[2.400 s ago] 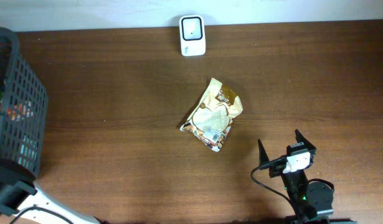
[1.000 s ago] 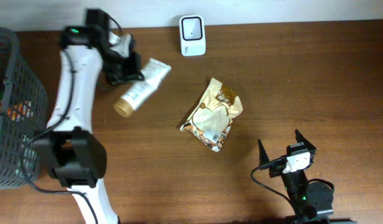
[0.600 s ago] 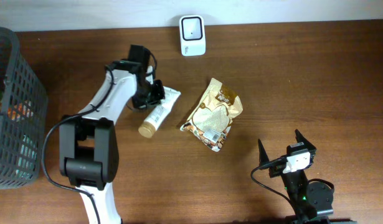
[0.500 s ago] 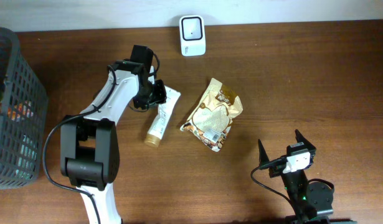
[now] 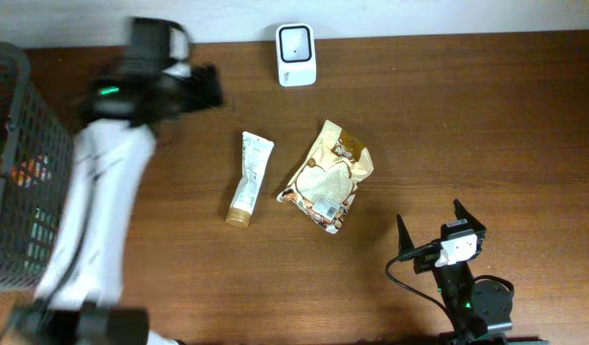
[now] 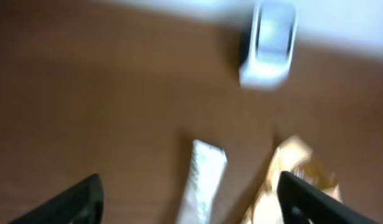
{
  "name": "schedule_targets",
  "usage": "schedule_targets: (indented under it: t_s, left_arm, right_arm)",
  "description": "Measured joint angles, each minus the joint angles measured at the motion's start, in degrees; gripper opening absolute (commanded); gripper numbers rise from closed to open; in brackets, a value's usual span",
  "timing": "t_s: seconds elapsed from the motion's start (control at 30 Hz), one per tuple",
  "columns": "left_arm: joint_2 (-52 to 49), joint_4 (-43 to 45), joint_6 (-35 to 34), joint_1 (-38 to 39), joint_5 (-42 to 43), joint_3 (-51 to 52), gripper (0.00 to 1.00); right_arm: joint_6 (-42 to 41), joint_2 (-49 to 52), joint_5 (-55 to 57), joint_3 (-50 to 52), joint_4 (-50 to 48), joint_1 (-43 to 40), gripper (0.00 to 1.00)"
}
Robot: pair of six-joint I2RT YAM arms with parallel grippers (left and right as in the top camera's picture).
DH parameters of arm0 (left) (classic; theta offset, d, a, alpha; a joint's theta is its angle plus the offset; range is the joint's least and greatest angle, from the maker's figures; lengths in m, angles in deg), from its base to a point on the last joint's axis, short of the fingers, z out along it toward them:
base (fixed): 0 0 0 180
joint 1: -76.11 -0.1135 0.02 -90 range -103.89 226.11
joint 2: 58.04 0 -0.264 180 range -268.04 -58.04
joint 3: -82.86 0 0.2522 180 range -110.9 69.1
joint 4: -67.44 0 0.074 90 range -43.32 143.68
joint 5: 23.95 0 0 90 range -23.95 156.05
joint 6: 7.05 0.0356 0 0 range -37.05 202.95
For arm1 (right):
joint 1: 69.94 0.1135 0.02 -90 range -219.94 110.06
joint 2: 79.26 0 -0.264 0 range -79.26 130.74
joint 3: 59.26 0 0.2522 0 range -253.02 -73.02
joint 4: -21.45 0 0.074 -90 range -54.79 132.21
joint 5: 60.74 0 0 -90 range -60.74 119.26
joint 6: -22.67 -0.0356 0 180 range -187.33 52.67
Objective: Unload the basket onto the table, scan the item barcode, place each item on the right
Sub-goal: 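Reach into the basket and grasp the green toilet-paper pack with left gripper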
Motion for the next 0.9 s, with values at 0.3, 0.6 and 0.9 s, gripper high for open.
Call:
schedule_targets:
  t_s: [0.3,0.6,0.9]
  left_arm:
    - [13.8,-2.0,1.8,-37.5,-1.7,-3.9,0.98]
    - [7.5,-6.5,2.1,-57.6,1.4,2.6,0.97]
    - [-0.2,-8.3,14.3,-62.1,11.2,4.3,1.0]
  right_arm:
    - [0.0,0.0,0.0,0.0,0.0,0.0,0.98]
    - [0.0,0.0,0.0,0.0,0.0,0.0,0.98]
    - [0.0,0.0,0.0,0.0,0.0,0.0,0.98]
